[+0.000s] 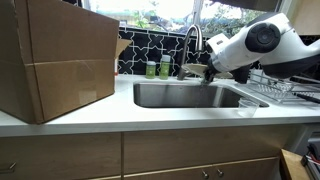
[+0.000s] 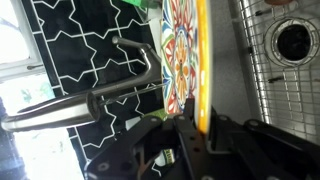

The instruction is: Rinse the orange plate under the faucet then place it on the plate rack

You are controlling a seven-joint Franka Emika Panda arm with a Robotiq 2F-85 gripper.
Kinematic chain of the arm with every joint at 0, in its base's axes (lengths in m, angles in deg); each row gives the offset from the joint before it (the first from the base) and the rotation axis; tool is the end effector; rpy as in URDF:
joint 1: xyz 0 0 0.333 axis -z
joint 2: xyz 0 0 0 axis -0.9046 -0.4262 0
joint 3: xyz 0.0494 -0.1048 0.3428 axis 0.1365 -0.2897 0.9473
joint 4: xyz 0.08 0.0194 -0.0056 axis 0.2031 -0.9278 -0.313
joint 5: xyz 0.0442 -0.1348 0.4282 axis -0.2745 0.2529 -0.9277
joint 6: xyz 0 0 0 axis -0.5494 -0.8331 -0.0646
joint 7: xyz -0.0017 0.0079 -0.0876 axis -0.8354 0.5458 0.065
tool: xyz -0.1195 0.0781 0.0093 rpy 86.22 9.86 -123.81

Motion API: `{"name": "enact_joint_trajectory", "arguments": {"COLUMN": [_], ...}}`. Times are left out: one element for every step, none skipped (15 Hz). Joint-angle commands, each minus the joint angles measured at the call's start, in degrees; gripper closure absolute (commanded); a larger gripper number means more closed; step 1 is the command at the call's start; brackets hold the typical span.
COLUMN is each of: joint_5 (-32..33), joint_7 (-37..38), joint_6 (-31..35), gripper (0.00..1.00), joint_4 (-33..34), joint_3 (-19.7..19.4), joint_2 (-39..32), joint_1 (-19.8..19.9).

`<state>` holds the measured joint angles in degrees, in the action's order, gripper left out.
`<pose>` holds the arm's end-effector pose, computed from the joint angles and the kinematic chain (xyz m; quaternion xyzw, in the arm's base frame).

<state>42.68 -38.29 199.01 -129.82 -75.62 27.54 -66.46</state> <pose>0.5452 -0.0251 0.3880 0.8156 0.1545 0.2185 0.5131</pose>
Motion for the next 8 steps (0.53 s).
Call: {"name": "enact_joint_trajectory", "arguments": {"joint_5": [5.05, 5.89, 5.88, 5.80, 5.04, 4.30, 3.46, 3.41], "joint_7": [2.87, 3.35, 3.33, 3.30, 2.88, 2.24, 1.82, 1.51], "joint_6": [2.70, 3.45, 3.80, 3.76, 2.93, 1.72, 0.79, -1.40], "gripper": [0.97, 0.97, 0.97, 0.97, 0.97, 0.97, 0.97, 0.97], "joint_4": [0.21, 0.17, 0.19, 0.23, 0.28, 0.25, 0.21, 0.16], "joint_3": [-0.73, -0.82, -0.90, -0.94, -0.95, -0.90, -0.93, -0.80], "joint_2": [0.18, 0.19, 0.18, 0.16, 0.14, 0.20, 0.20, 0.09], "joint_1": [-0.14, -0.14, -0.14, -0.12, -0.07, -0.03, 0.02, 0.13]}}
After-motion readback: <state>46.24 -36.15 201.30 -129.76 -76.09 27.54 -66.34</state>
